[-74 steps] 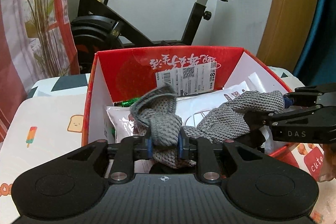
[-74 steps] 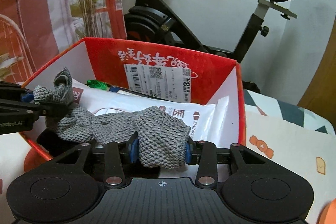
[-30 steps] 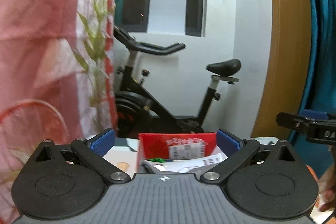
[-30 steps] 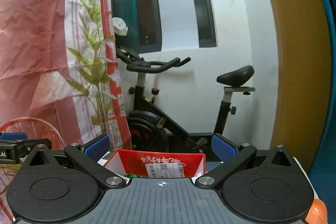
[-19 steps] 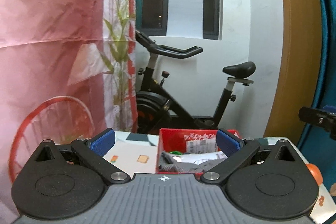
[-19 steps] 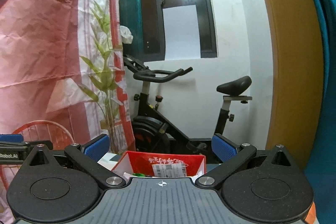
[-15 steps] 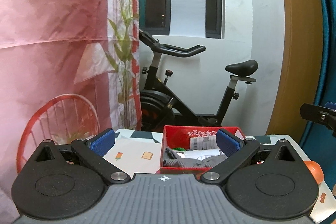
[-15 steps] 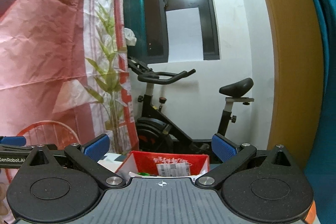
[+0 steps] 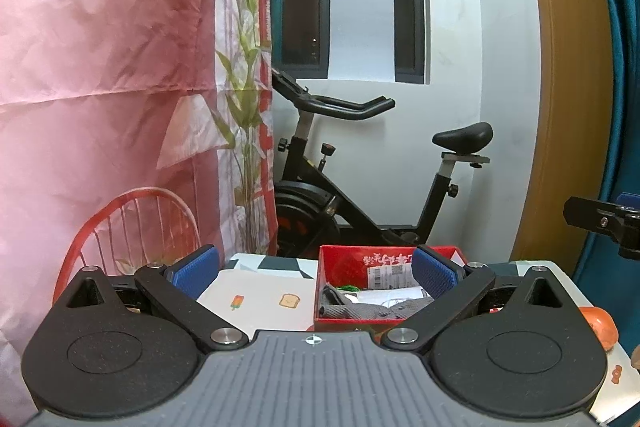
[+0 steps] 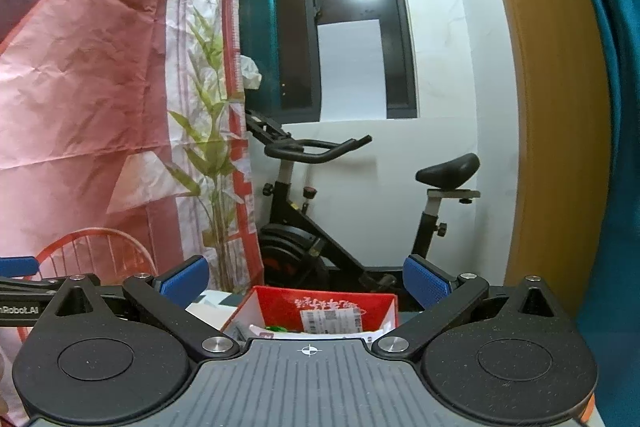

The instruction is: Organize soft objects

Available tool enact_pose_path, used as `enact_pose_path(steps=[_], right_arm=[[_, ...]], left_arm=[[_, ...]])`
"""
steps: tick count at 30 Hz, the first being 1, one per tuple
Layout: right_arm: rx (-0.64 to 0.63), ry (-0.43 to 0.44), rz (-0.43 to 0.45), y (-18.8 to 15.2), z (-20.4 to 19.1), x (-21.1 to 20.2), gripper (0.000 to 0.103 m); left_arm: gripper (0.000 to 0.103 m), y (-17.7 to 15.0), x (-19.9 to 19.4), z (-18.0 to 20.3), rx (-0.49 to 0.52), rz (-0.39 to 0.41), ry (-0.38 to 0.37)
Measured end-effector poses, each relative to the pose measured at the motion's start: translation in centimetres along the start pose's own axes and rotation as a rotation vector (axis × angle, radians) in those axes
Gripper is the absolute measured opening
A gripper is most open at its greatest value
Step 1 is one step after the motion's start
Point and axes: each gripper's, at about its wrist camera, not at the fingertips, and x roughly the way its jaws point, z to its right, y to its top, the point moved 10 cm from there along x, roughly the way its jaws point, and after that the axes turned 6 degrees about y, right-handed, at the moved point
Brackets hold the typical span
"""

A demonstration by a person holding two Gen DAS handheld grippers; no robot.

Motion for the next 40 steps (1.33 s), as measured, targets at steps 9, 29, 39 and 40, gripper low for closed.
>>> enact_pose_path(steps=[9, 29, 39, 40], right_arm=[[0.005, -0.009, 0.000, -0.11, -0.10, -0.02, 0.103], [0.009, -0.015, -0.012, -0.29, -0.21, 0.15, 0.103], [0.011, -0.016, -0.013, -0.27, -0.06, 0.07, 0.103], [0.011, -0.017, -0.014, -0.28, -0.07, 0.06, 0.103]], left_arm=[[0.103, 0.10, -0.54, -0.19, -0.012, 0.003, 0.015], [0.103, 0.06, -0.74, -0.51, -0.008, -0.004, 0.031], [0.103, 0.10, -0.81, -0.47, -0.011, 0.000, 0.028], [0.103, 0.10, -0.83, -0.47, -0.012, 0.000, 0.029]])
